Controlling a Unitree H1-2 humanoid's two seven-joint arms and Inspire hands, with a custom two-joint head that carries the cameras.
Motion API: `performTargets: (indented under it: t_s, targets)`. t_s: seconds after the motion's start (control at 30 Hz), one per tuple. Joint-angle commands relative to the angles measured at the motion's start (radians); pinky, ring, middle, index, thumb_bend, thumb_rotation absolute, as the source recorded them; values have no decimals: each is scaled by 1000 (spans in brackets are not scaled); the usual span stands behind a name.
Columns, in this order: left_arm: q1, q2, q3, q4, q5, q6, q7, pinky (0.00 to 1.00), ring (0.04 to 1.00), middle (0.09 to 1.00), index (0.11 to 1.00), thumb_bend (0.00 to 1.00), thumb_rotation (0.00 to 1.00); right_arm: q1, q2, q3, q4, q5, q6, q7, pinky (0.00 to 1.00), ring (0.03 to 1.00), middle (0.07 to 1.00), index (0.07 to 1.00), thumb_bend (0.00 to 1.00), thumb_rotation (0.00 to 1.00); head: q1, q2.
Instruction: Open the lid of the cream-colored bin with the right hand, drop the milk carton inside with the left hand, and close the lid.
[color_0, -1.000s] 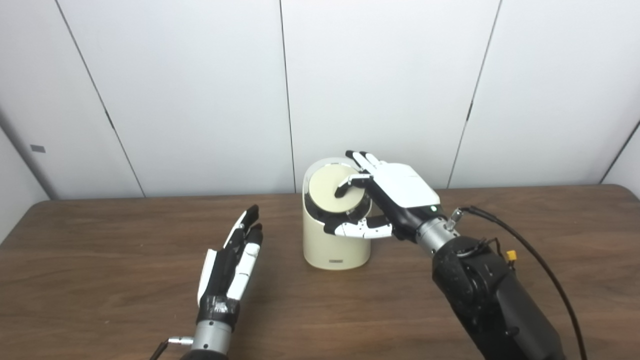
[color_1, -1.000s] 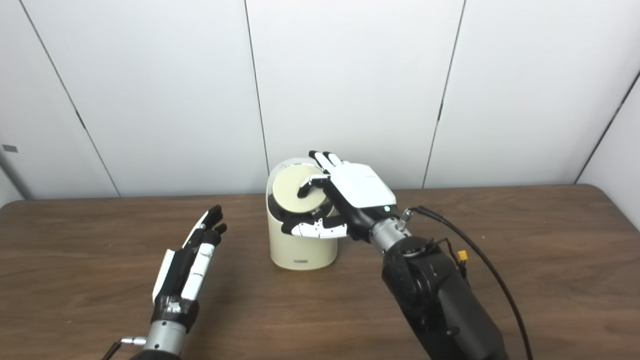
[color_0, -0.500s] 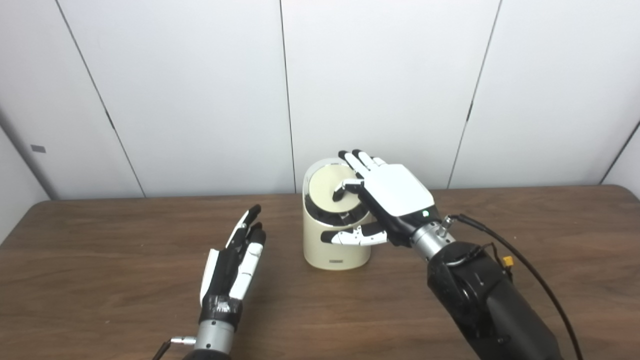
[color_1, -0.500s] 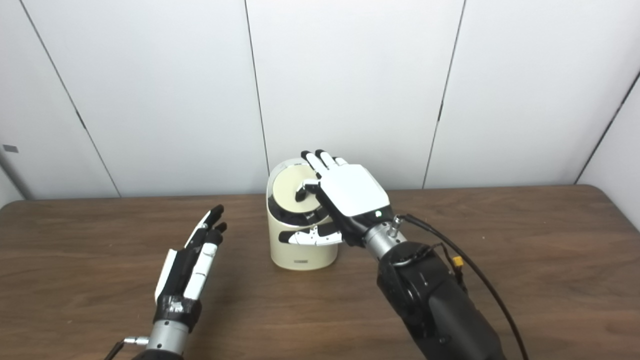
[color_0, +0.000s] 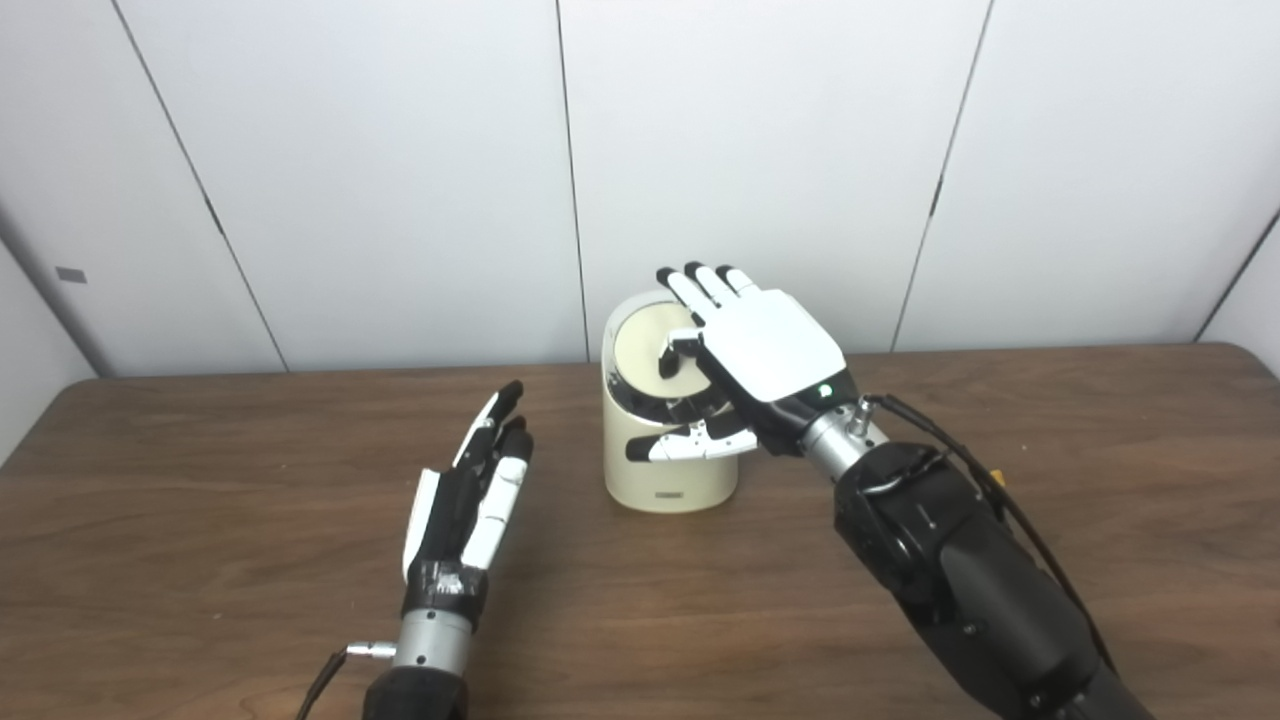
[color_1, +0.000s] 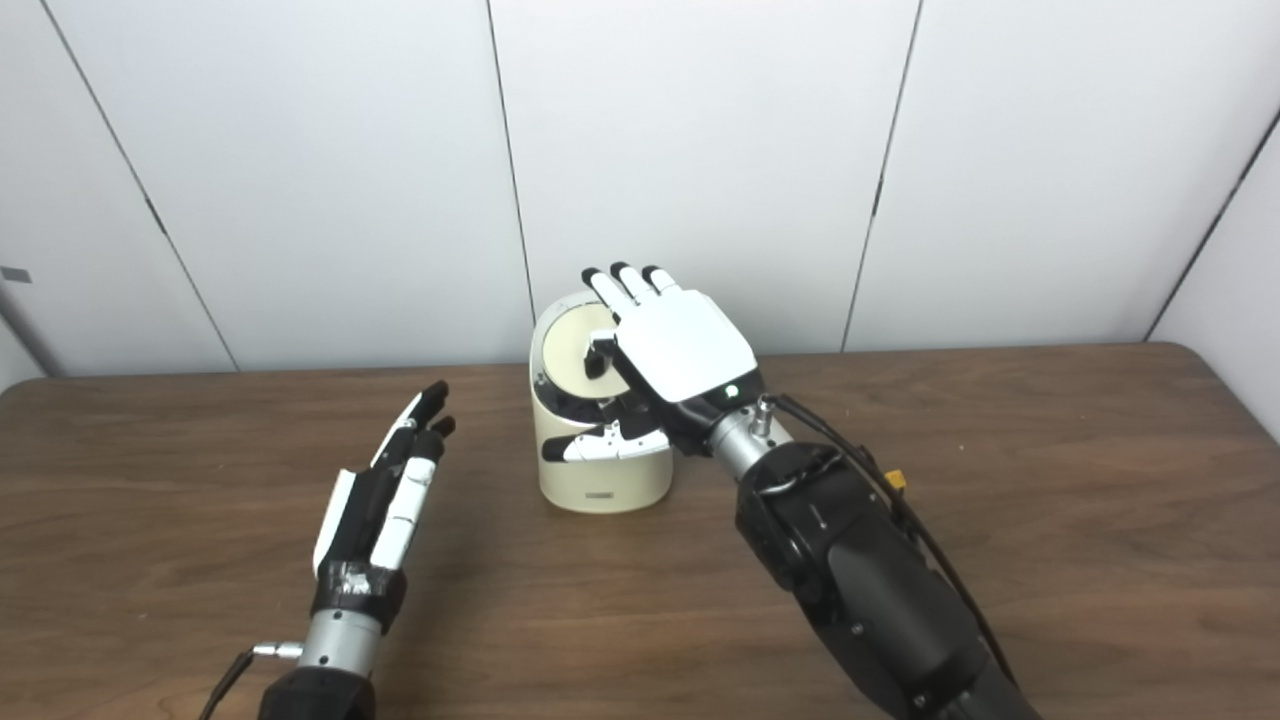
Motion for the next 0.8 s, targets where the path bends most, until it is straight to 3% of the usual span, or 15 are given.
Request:
performTargets:
  t_s: [0.0,0.53,0.77]
  targets:
    - [-42,-7,-3,-43,10,-10,7,975,943,975,974,732,871,20,-21,21,64,-17,-5,71,975,1000,1000,635,598,932,-1,0]
    - [-50,-10,0,-28,10,-20,11,980,945,978,977,716,870,23,-30,14,58,15,-2,105,999,1000,1000,678,622,964,-1,-3]
    - [-52,-12,1,-19,4,-29,8,968,933,972,976,702,866,39,-1,-95,-32,123,34,49,1000,1000,1000,779,584,924,1,-7]
